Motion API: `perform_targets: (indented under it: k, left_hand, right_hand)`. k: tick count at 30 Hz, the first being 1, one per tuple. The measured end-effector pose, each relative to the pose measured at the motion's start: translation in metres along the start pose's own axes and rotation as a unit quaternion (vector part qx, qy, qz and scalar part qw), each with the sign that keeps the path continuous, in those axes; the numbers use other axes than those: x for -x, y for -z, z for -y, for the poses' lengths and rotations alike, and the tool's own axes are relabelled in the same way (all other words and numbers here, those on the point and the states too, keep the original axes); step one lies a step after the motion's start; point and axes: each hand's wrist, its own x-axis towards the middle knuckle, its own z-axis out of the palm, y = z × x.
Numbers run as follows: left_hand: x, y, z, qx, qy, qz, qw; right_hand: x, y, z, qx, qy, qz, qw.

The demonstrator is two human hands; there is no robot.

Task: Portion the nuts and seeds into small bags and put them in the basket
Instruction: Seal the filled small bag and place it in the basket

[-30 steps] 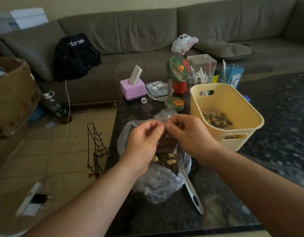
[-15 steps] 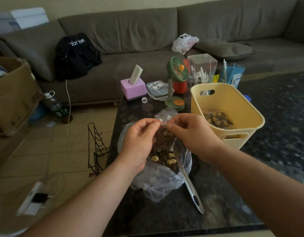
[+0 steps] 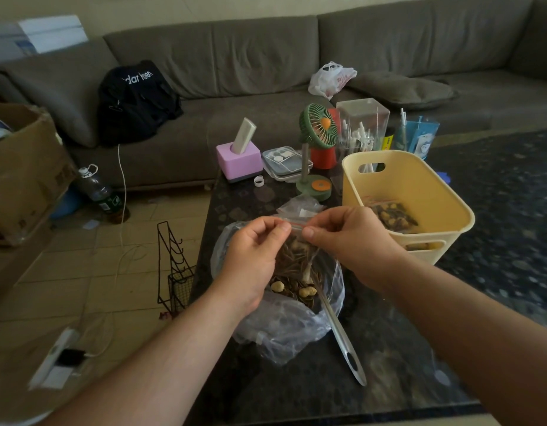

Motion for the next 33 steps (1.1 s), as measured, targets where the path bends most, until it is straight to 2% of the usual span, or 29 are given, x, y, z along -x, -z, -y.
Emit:
perform_targets:
  k: [4,8,14,20,25,28,33]
  left_hand:
    - [-0.002,0.003,0.001,0.02,0.009,-0.008,1.0]
    - [-0.001,0.0,-0.001,0.029,0.021,-0.014,0.999]
    - [0.002,-0.002,-0.007,0.077,0.075,-0.02,0.994]
    - [0.008,-0.004,-0.009,0.076,0.143,0.082,0.983]
    - [0.0,-0.003,-0.008,0.148,0.133,0.013,0.98]
    - [-0.003,0.001,-0.011,0.188,0.115,-0.018,0.975]
    - [-0.003,0.003,-0.018,0.169,0.092,-0.042,0.98]
  right_hand:
    - [0.0,0.002,-0.001,0.003,-0.02,0.012,1.0]
    - [0.0,0.0,0.0,-0.043,-0.037,0.011,0.998]
    - [-0.001,-0.004,0.0,-0.082,-0.052,-0.004,0.995]
    - [-0.003,-0.003,0.003,-0.182,-0.089,-0.023,0.979]
    - [-0.002,-0.007,-0.001,-0.238,-0.114,-0.024,0.964]
    - [-0.002,-0.006,-0.004,-0.198,-0.118,0.001,0.973]
    - [-0.001,-0.006,-0.003,-0.162,-0.113,0.028,0.98]
